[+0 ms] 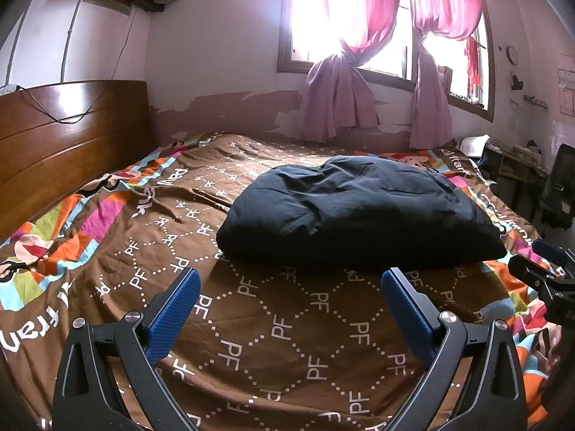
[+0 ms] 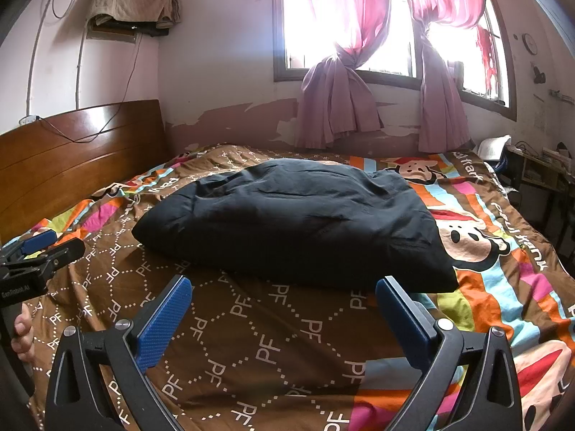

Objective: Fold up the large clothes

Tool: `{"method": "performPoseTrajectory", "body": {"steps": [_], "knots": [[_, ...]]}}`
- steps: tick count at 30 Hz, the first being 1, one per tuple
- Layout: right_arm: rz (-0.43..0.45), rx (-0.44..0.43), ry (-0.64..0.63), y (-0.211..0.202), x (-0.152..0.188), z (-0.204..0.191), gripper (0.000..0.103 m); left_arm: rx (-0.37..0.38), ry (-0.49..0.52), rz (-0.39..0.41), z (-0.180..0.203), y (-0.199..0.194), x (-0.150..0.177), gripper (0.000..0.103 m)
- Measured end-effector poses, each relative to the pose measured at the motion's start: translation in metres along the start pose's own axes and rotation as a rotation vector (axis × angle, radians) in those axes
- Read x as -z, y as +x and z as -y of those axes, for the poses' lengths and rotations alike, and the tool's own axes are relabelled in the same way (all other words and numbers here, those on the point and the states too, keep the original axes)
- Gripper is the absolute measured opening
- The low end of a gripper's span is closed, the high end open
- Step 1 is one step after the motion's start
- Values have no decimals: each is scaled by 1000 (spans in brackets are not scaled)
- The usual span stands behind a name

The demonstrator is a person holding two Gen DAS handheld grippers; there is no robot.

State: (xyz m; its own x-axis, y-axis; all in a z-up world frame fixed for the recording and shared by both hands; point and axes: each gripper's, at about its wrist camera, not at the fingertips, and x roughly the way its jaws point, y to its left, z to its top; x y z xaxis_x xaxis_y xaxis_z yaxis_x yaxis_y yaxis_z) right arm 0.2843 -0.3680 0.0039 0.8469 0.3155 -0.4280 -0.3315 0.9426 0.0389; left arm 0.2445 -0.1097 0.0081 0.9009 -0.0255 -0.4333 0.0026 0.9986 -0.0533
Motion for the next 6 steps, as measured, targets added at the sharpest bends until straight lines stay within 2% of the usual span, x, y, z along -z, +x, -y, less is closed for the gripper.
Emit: {"method": "performPoseTrajectory", "body": {"steps": [6], "knots": [[-2, 3, -1, 0, 0, 0, 103, -15, 6, 3, 0, 0, 0, 99]]}}
